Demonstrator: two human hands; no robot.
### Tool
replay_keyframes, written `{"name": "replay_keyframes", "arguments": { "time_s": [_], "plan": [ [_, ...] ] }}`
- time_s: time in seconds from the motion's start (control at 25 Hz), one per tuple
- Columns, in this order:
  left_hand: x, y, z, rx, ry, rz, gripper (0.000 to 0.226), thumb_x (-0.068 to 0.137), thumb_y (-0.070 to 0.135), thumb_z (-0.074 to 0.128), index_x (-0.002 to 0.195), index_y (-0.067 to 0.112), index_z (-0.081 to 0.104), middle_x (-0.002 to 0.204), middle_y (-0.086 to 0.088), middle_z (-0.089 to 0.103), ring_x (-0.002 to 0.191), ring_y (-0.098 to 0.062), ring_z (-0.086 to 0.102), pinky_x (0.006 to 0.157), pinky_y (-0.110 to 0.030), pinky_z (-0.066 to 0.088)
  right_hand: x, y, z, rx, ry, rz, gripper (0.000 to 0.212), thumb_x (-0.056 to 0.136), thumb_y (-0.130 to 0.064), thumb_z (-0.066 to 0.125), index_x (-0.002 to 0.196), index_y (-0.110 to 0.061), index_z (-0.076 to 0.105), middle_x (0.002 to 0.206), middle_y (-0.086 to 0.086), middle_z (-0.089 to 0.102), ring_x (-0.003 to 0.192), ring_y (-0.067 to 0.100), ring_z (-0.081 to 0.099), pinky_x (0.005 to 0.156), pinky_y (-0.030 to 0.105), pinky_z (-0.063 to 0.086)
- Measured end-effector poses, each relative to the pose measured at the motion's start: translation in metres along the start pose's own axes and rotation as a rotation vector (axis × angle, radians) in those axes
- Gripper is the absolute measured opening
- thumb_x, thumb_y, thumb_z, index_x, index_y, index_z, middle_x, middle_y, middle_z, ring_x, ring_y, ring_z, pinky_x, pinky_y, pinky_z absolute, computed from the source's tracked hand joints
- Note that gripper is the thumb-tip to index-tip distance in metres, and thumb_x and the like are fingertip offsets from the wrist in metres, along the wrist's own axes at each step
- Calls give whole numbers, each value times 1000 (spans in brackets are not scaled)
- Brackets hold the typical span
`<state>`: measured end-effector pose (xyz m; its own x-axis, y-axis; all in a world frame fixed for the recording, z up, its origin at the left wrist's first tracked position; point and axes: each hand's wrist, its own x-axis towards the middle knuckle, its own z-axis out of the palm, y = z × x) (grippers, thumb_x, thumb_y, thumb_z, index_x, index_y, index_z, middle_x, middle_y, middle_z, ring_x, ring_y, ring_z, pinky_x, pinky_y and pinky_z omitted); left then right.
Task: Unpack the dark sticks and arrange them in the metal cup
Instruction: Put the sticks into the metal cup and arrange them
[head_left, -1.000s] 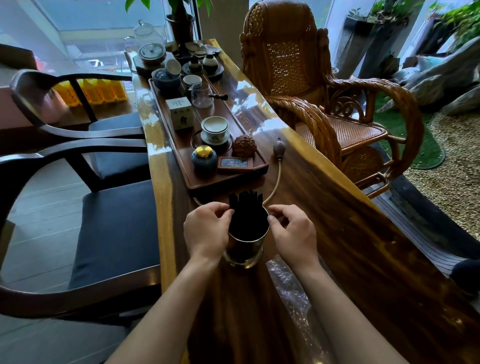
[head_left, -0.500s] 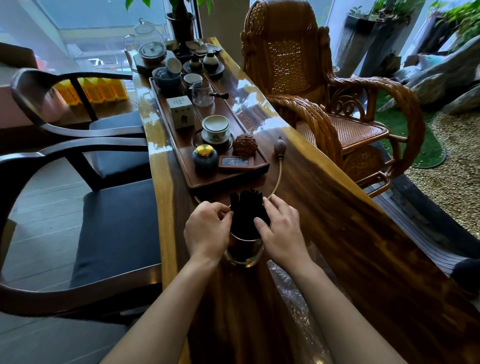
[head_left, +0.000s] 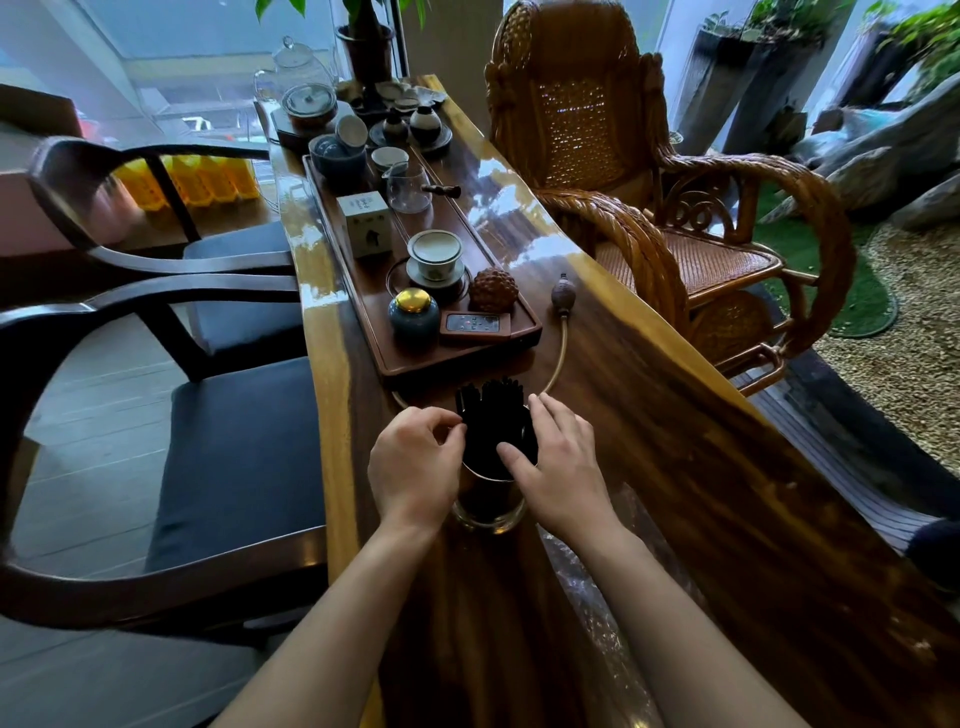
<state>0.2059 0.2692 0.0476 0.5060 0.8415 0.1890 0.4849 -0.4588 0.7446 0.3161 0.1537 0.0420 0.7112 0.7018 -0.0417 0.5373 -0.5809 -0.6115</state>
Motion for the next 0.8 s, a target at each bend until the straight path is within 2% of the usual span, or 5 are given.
{"name": "replay_keyframes", "arguments": {
  "time_s": [0.16,0.28,0.4,0.52,0.8],
  "plan": [
    [-2,-2,0,-10,43,-22,11,89,24,72,99,18,74,89,4,71,81,-12,67,65,-21,49,-2,2,-1,2,9,4,70,97,-42,58,156,-14,31,159,4,36,147,24,24,119,39,28],
    [-5,1,3,45,37,25,44,89,15,66,133,12,57,115,-6,65,107,-22,62,81,-24,47,-2,0,-1,4,11,-2,71,98,-42,58,156,-14,29,160,4,36,147,23,24,120,39,27],
    [-8,8,6,118,-188,196,78,86,19,50,158,11,19,164,-9,28,152,-21,23,120,-38,27,1,-3,-4,18,22,-42,75,98,-39,57,159,-15,21,163,2,31,151,21,20,121,35,23],
    [-3,7,7,196,-334,289,80,86,31,35,160,16,8,170,-3,4,152,-5,-7,126,-33,-1,6,-5,-6,-37,-26,-95,73,101,-38,52,161,-19,14,168,-1,21,155,17,12,123,35,17],
    [-6,6,6,21,-335,197,83,85,28,41,160,19,7,170,0,3,154,-10,3,126,-37,11,3,-4,-7,-28,-33,-105,75,101,-41,52,161,-22,12,168,-4,18,156,17,10,124,36,17]
  ]
}}
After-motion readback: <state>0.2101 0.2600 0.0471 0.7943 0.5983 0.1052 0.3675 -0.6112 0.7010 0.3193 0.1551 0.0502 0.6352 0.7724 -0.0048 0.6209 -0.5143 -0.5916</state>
